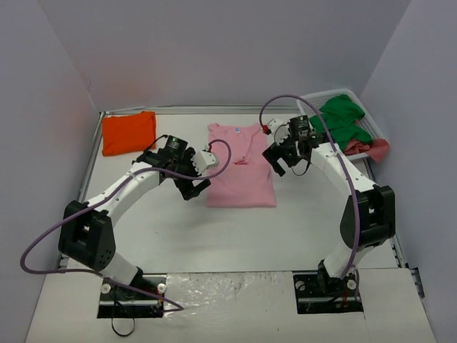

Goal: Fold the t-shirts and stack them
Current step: Fold the folded rectangular tshirt in 1/3 of the way, then grab one side of the 2/3 rectangular tshirt with both arms

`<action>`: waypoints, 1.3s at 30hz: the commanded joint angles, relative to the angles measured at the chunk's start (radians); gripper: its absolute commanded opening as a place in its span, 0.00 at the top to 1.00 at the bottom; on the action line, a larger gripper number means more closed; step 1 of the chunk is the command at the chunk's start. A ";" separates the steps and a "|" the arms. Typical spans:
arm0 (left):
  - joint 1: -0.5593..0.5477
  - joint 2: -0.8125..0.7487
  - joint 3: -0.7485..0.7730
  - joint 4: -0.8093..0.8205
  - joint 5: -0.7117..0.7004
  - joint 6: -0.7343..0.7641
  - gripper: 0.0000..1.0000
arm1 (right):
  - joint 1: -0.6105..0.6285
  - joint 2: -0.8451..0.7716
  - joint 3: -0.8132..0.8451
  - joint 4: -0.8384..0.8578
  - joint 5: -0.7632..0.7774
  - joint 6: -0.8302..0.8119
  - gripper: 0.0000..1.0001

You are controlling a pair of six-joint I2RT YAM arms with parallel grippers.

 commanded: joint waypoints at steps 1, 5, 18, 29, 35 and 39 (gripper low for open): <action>-0.001 -0.083 -0.013 0.094 -0.043 -0.083 0.06 | 0.004 -0.129 -0.055 0.124 0.185 0.085 0.00; 0.002 -0.120 -0.041 0.190 -0.122 -0.154 0.06 | -0.025 -0.135 -0.039 0.144 0.231 0.194 0.00; 0.053 -0.153 -0.059 0.129 -0.021 -0.064 0.06 | -0.082 -0.100 -0.072 0.182 0.106 0.244 0.00; -0.353 -0.137 -0.248 0.175 -0.325 0.154 0.05 | -0.088 -0.089 -0.148 0.176 0.110 0.186 0.02; -0.427 -0.112 -0.328 0.313 -0.442 0.159 0.05 | -0.125 -0.076 -0.154 0.173 0.105 0.177 0.02; -0.436 -0.103 -0.392 0.420 -0.449 0.137 0.05 | -0.131 -0.048 -0.154 0.173 0.127 0.171 0.02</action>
